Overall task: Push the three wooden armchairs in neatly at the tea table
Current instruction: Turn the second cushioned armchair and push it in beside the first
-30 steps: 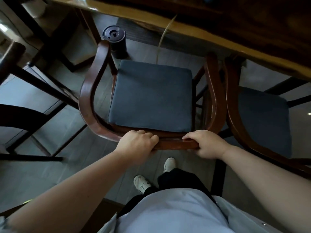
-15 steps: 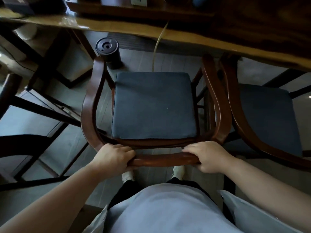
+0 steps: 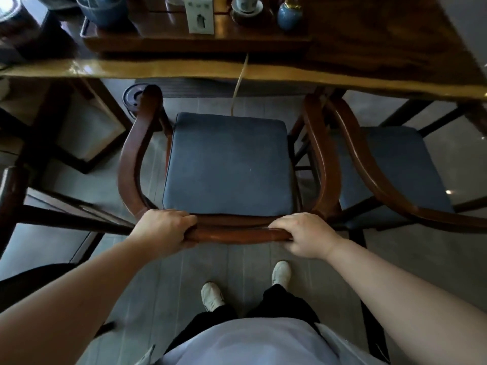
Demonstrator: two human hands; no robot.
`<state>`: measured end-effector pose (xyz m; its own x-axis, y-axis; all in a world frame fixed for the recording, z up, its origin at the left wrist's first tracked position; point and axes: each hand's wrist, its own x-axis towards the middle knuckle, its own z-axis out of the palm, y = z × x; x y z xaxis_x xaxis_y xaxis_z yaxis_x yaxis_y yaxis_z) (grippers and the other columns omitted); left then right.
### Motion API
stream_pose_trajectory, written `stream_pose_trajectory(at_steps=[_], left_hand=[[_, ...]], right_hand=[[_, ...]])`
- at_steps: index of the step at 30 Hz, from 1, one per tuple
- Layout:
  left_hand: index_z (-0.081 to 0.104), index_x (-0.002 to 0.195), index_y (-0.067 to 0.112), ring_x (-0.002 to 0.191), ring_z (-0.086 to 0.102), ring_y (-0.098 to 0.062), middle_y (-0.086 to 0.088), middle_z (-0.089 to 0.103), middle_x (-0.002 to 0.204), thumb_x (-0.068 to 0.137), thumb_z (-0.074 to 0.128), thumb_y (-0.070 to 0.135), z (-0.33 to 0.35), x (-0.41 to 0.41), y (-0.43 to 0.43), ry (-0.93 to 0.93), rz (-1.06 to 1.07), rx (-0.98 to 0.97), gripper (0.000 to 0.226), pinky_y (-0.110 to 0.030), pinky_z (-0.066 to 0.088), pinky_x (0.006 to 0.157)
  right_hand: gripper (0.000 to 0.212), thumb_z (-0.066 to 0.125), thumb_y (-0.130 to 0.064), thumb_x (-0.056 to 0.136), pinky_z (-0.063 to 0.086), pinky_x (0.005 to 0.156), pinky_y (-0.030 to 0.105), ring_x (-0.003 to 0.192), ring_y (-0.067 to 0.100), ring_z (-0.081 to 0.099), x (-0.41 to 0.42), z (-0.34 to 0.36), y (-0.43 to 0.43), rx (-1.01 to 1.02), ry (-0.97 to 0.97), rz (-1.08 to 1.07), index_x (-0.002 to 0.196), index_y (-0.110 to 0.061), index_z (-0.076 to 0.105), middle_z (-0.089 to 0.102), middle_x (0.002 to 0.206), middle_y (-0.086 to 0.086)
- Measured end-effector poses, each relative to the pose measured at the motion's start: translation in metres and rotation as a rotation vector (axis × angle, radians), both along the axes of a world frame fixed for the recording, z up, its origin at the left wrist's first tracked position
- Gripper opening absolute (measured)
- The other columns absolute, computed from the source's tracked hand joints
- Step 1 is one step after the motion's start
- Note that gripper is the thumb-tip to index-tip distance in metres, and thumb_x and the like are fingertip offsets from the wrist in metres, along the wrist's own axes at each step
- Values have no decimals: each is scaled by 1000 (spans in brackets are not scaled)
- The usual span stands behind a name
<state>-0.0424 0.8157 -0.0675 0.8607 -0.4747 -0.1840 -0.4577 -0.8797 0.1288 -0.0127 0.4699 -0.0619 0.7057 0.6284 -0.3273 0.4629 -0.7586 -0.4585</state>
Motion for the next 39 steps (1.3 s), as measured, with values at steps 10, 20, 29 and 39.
stream_pose_trajectory(at_steps=[10, 20, 29, 39], left_hand=[[60, 89, 23, 66, 65, -26, 4, 66, 74, 62, 77, 46, 14, -16, -54, -63, 23, -117, 39, -31, 47, 51], [54, 67, 22, 48, 60, -24, 5, 58, 58, 72, 48, 61, 7, -5, -91, -142, -31, -94, 40, -26, 36, 40], [55, 65, 21, 45, 58, -24, 5, 58, 55, 61, 81, 50, 10, -12, -134, -116, -32, -55, 39, -25, 33, 39], [56, 71, 22, 51, 60, -23, 6, 58, 63, 65, 76, 52, 14, -12, -149, -77, 22, -49, 37, -26, 35, 42]], right_hand=[[47, 74, -27, 72, 45, 98, 36, 112, 20, 58, 35, -9, -44, -277, 88, 11, 118, -27, 62, 67, 116, -4], [21, 61, -39, 77, 32, 102, 36, 106, 23, 55, 59, -25, -55, -419, -18, 184, 94, -26, 58, 64, 103, 0], [23, 63, -47, 79, 29, 105, 34, 105, 19, 55, 61, -19, -90, -500, 31, 228, 88, -30, 51, 61, 100, -4], [34, 64, -27, 82, 17, 116, 36, 118, 22, 49, 59, -17, -105, -439, 47, 200, 114, -21, 58, 60, 115, 3]])
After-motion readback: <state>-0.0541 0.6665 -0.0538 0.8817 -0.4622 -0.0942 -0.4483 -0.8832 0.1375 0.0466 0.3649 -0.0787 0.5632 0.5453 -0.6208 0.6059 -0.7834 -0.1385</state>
